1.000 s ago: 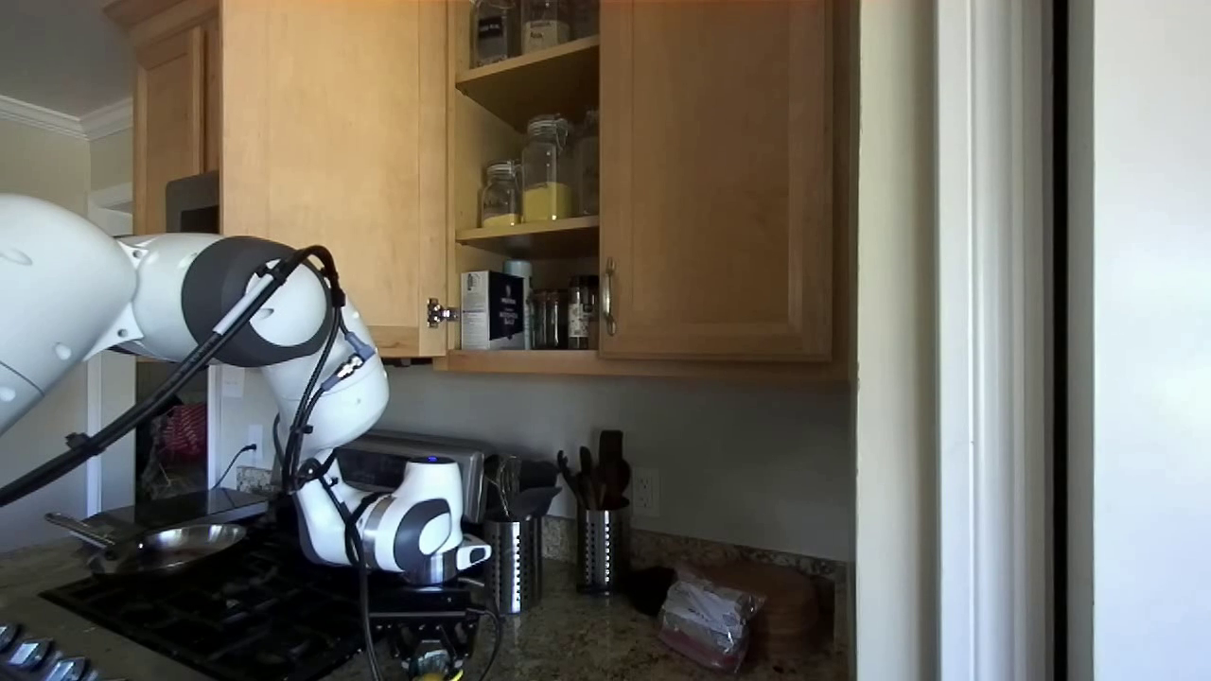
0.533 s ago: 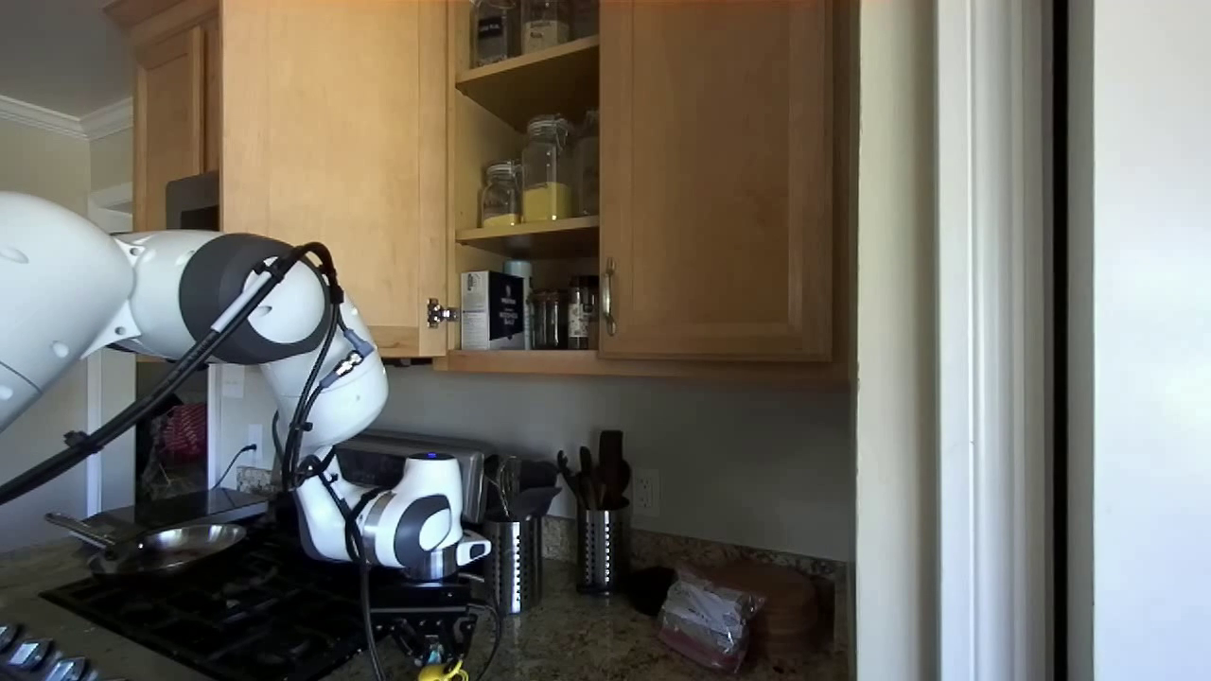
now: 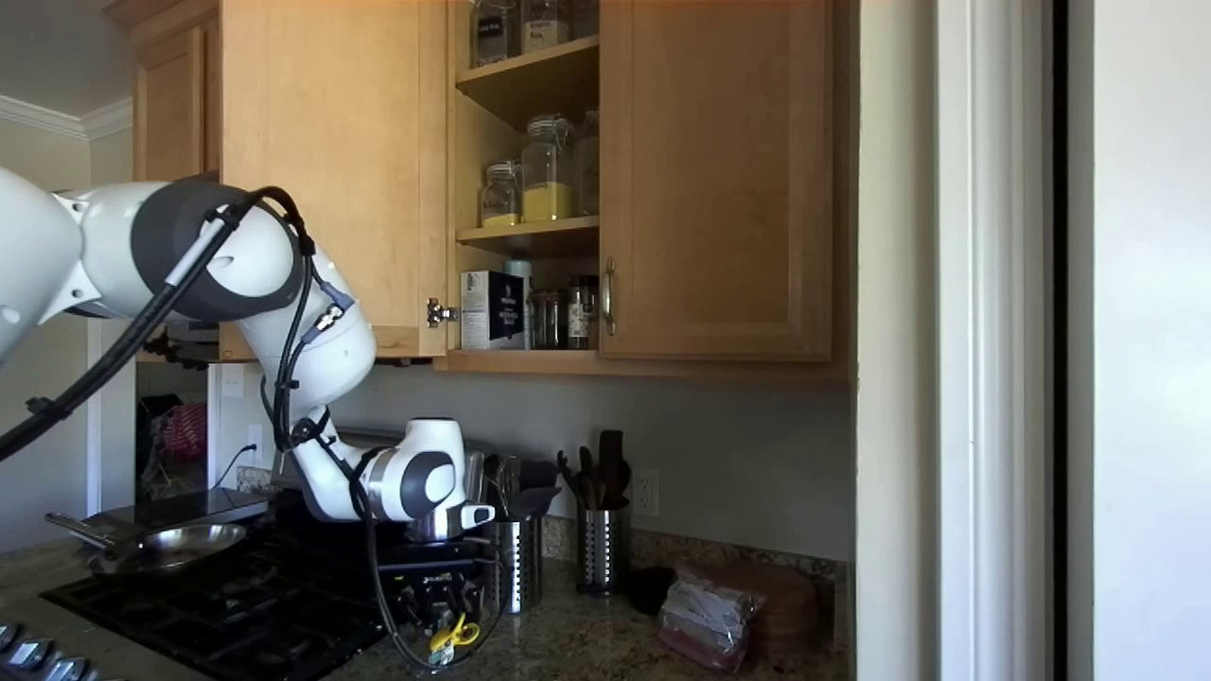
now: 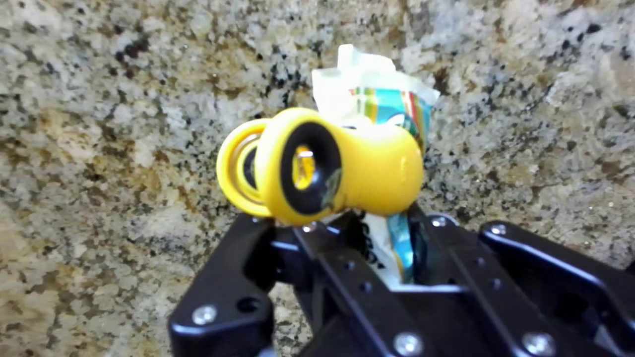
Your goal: Open the top cabinet then pick up the yellow object on the counter place it inside the cabinet and then close the cabinet
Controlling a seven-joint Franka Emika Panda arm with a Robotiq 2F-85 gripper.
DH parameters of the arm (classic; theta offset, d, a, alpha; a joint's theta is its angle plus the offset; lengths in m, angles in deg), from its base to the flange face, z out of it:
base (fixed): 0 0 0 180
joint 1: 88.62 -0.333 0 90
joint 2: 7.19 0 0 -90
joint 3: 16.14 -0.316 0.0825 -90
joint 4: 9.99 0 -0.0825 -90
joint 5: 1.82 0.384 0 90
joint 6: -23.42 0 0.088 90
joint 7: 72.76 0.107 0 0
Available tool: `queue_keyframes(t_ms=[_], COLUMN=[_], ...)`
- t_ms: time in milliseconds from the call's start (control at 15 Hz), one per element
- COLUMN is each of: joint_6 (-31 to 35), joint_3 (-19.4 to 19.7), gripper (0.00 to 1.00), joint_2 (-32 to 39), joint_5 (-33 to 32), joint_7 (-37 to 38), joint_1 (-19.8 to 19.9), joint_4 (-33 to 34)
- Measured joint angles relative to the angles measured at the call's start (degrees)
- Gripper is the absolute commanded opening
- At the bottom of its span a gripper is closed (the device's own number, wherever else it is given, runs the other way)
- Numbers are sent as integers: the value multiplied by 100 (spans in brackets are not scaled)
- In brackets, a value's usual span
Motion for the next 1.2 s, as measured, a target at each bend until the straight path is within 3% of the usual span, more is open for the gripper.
queue_keyframes(t_ms=[667, 1200], joint_6=[-953, -1279], joint_3=[50, 226], gripper=[9, 8], joint_2=[-1819, -2615], joint_5=[-79, -120], joint_7=[162, 478], joint_1=[-13, 67], joint_4=[-331, 63])
